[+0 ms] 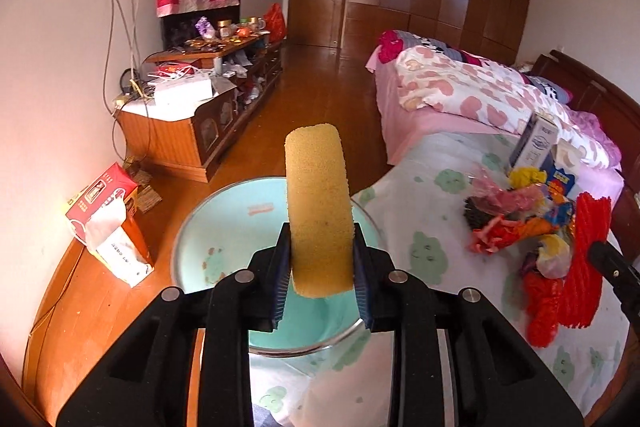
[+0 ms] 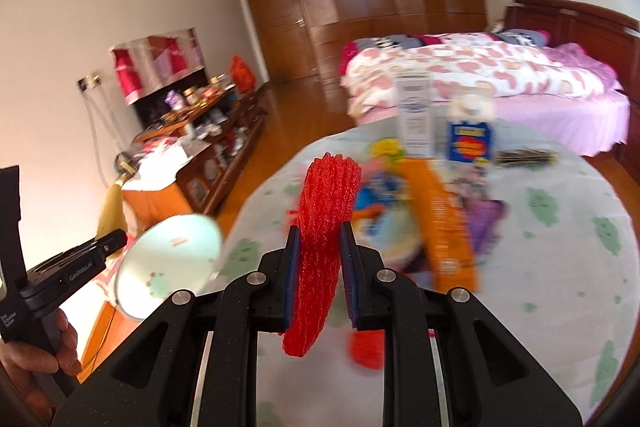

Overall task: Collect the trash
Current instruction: 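Carry both items over the teal bin and open both tools to drop them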

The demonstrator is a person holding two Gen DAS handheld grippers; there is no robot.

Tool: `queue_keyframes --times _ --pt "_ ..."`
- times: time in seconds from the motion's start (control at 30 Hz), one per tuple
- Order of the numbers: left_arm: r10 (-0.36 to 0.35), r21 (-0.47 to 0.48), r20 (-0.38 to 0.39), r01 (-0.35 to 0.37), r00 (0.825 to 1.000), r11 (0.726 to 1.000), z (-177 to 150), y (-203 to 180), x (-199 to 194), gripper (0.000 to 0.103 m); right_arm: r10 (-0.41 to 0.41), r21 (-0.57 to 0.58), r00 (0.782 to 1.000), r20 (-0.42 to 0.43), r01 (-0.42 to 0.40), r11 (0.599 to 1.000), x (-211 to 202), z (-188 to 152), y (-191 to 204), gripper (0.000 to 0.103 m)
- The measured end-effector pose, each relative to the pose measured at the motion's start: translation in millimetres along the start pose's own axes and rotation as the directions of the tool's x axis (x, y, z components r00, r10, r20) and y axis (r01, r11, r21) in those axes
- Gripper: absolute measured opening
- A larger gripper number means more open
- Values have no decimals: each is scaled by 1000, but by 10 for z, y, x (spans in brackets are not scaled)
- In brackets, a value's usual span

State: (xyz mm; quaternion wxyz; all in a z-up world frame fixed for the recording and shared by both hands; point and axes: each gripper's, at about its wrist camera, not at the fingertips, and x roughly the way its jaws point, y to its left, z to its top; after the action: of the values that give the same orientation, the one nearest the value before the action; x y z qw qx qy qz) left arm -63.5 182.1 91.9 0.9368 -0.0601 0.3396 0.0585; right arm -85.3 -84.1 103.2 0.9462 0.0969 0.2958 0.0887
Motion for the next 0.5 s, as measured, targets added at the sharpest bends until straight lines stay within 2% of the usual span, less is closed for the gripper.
queue_keyframes --times 0.17,0.3,0.5 --pt "55 -32 -36 -56 998 998 -1 330 160 28 92 -79 994 -62 -97 992 421 -9 619 20" --pt "62 -51 -87 -67 994 996 -101 492 326 28 142 -127 981 -133 -159 979 818 -74 1040 20" --pt "62 -69 -139 -72 988 995 -203 625 561 28 151 -155 950 -273 -199 968 1314 -229 1464 20"
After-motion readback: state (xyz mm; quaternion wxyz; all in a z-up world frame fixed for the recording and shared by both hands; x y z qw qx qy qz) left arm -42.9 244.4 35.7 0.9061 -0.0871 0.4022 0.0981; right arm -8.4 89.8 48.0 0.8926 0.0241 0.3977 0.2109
